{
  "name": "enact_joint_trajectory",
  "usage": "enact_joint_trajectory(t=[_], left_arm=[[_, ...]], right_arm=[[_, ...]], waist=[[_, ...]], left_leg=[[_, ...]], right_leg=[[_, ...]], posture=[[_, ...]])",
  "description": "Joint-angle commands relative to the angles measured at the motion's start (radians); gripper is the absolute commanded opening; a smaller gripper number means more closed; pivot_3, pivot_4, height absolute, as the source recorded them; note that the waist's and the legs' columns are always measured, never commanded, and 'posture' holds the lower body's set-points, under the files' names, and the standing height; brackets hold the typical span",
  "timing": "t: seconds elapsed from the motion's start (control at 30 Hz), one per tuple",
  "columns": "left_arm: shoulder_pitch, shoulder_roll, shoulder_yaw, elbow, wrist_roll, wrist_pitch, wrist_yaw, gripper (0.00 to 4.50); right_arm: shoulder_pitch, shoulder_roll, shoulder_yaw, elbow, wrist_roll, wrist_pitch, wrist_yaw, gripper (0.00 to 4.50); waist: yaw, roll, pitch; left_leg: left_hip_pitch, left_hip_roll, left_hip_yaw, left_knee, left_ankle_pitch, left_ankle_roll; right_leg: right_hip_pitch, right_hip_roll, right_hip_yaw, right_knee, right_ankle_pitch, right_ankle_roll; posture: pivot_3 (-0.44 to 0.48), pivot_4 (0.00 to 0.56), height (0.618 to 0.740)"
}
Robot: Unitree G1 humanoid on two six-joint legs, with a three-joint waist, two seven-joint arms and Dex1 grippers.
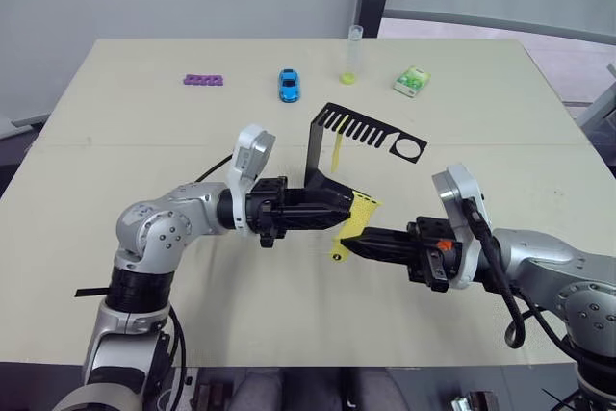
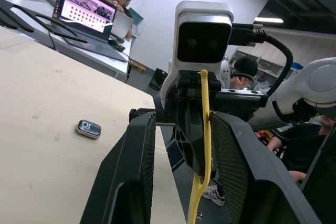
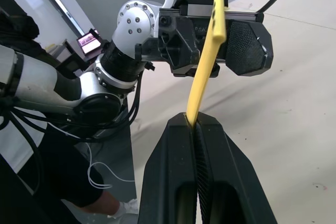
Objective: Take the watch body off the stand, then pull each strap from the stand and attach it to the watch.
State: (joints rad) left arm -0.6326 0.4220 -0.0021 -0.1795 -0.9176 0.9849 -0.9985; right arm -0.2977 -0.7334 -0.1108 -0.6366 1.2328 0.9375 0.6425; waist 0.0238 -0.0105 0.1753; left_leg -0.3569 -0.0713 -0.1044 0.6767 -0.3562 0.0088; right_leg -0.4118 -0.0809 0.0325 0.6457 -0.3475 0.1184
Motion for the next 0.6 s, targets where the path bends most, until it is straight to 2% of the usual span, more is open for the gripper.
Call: enact_joint_trajectory(t=[0.03, 0.6], left_arm=[[-0.027, -0.012, 0.007, -0.02, -0.036, 0.017, 0.017, 1.78], [-0.032, -0.016, 0.015, -0.004, -0.053, 0.05, 0.049, 1.78]], right_arm=[[-0.014, 0.009, 0.002, -0.012, -0.002, -0.023, -0.012, 0.0], [-0.045, 0.029, 0.02, 0.02, -0.058, -0.031, -0.008, 0.0]], waist=[[0.0, 0.0, 0.0], [0.0, 0.0, 0.0]], left_leg=[[0.0, 0.0, 0.0, 0.0, 0.0, 0.0], [0.0, 0.0, 0.0, 0.001, 0.0, 0.0]], right_leg=[[0.0, 0.0, 0.0, 0.0, 0.0, 0.0], [0.0, 0.0, 0.0, 0.0, 0.0, 0.0]], posture=[[0.0, 0.15, 0.74], [0.0, 0.15, 0.74]])
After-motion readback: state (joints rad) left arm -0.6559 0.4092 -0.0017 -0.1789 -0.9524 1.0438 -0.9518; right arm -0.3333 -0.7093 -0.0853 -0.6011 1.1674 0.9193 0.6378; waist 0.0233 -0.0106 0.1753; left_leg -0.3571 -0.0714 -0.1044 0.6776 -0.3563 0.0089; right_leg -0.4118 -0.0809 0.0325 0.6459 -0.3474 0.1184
